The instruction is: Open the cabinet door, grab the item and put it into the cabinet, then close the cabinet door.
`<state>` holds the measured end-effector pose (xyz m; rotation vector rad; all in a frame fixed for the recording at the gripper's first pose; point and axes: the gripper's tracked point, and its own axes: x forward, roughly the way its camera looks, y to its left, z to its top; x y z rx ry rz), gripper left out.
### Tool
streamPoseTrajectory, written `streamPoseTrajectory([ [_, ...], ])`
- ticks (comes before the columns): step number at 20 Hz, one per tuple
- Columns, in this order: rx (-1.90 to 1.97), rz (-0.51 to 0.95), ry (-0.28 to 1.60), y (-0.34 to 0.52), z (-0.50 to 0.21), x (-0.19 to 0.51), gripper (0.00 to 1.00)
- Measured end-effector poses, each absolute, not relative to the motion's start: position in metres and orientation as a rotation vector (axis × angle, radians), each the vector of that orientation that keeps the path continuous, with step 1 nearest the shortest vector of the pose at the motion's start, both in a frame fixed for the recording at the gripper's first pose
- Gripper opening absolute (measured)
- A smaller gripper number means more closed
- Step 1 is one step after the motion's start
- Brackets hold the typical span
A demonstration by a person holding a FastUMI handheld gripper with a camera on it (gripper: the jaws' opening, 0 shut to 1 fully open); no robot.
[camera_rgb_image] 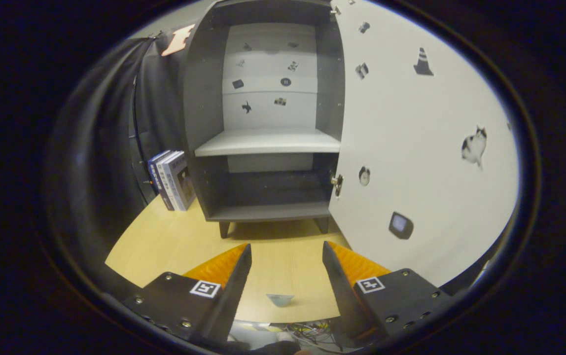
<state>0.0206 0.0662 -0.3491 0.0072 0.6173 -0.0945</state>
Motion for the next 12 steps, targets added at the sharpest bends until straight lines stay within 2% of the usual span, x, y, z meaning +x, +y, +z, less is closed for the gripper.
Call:
streamPoseTrajectory([
  [5, 0.004, -0.063, 0.768, 0.075, -0.433, 0.009, 0.85],
  [12, 0.008, -0.061, 0.914, 0.074, -0.508, -0.003, 0.85],
])
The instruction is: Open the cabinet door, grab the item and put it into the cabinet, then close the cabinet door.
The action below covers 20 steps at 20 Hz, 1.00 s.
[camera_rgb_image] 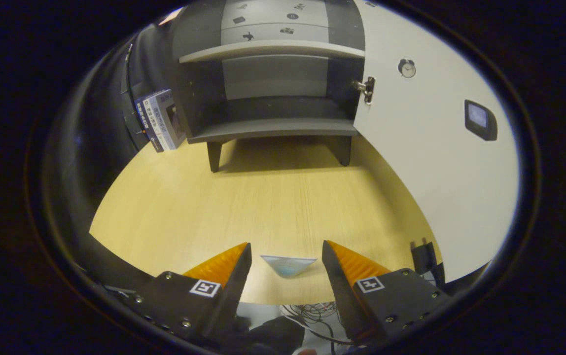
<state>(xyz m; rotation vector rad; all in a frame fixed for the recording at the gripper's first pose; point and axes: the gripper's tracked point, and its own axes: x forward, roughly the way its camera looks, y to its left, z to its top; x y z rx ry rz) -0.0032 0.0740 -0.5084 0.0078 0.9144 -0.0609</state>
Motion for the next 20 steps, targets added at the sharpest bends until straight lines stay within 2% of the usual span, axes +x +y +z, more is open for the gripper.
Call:
streamPoseTrajectory([
  [4, -0.022, -0.064, 0.99, 0.073, -0.538, -0.012, 0.84],
  [6, -0.026, -0.066, 0.991, 0.071, -0.544, -0.009, 0.52],
  [8, -0.017, -0.064, 0.986, 0.071, -0.543, -0.006, 0.52],
  [9, -0.01, -0.053, 0.988, 0.072, -0.541, -0.008, 0.44],
  [14, 0.02, -0.053, 0.954, 0.072, -0.515, -0.001, 0.44],
  [20, 0.065, -0.021, 0.849, 0.08, -0.419, 0.049, 0.44],
])
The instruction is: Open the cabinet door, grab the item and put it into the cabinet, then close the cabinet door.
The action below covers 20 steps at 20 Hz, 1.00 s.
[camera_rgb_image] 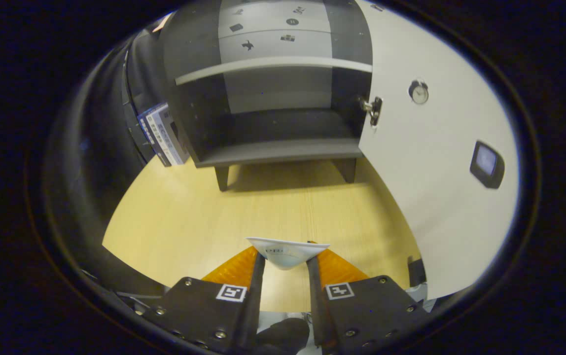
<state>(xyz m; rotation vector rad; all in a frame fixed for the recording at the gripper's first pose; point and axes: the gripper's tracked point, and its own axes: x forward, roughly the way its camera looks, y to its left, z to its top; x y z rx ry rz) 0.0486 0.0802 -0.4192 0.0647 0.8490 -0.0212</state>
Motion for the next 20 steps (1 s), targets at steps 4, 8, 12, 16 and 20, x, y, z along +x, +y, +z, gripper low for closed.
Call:
streamPoseTrajectory([
  [4, 0.049, 0.019, 0.779, 0.085, -0.349, 0.092, 0.44],
  [8, 0.018, 0.049, 0.691, 0.088, -0.277, 0.14, 0.44],
  [12, 0.025, 0.068, 0.614, 0.092, -0.224, 0.191, 0.43],
  [16, 0.027, 0.079, 0.606, 0.095, -0.2, 0.231, 0.44],
  [20, 0.008, 0.078, 0.623, 0.097, -0.195, 0.269, 0.43],
])
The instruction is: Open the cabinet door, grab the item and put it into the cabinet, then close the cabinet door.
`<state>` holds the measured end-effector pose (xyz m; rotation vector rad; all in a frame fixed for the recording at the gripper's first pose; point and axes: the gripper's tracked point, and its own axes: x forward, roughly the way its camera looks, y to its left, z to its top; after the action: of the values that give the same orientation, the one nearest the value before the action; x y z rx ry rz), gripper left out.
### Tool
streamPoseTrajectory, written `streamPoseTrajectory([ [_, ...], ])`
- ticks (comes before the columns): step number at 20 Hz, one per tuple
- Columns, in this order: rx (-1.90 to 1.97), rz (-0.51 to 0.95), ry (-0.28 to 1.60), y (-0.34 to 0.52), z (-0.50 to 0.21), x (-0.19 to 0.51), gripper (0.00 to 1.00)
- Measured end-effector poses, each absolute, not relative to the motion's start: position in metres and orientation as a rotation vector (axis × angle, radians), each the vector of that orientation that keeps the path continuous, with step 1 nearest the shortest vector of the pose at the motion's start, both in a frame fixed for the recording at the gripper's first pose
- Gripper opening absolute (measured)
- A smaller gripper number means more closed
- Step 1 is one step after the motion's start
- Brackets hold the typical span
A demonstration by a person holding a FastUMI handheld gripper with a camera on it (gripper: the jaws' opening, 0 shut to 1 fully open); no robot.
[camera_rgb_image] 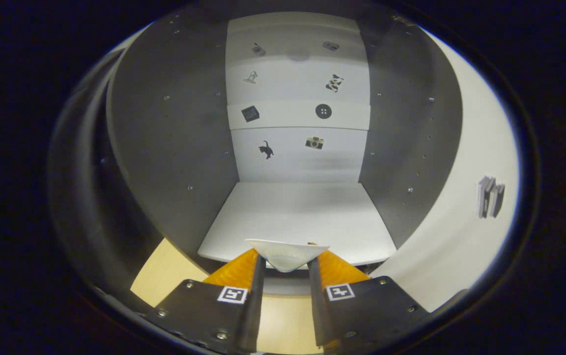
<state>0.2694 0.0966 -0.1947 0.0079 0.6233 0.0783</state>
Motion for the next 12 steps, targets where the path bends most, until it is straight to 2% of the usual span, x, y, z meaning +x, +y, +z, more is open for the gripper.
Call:
streamPoseTrajectory([
  [12, 0.024, 0.069, 0.762, 0.101, -0.229, 0.31, 0.43],
])
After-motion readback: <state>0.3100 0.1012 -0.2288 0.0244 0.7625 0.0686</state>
